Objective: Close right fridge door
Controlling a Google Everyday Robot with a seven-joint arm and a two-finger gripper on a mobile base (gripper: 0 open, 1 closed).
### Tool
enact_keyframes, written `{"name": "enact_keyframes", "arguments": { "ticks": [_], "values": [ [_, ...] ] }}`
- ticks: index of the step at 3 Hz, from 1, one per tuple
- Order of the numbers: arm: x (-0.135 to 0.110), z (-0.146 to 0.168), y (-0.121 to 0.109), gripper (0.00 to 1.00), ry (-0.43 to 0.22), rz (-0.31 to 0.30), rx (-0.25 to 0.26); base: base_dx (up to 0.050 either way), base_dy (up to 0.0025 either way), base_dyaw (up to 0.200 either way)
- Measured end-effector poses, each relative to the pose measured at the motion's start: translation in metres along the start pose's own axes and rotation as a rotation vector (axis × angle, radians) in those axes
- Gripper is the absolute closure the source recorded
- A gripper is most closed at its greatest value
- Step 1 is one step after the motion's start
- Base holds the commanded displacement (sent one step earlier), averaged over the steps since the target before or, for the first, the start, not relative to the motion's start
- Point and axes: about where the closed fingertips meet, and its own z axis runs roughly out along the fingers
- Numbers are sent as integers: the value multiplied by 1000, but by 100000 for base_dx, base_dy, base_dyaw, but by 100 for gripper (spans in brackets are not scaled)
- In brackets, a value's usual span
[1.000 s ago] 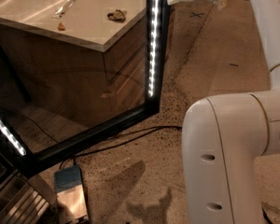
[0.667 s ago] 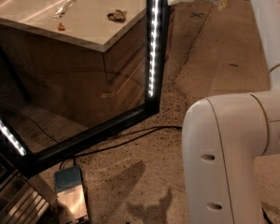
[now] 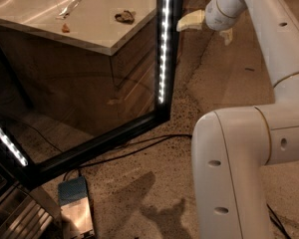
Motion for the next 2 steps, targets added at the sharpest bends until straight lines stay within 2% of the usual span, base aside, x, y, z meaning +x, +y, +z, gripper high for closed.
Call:
{"name": "enact_keyframes", "arguments": {
  "ticks": [2],
  "values": [
    [1, 37, -31, 0, 11, 43, 123, 0, 0, 0]
  ]
}}
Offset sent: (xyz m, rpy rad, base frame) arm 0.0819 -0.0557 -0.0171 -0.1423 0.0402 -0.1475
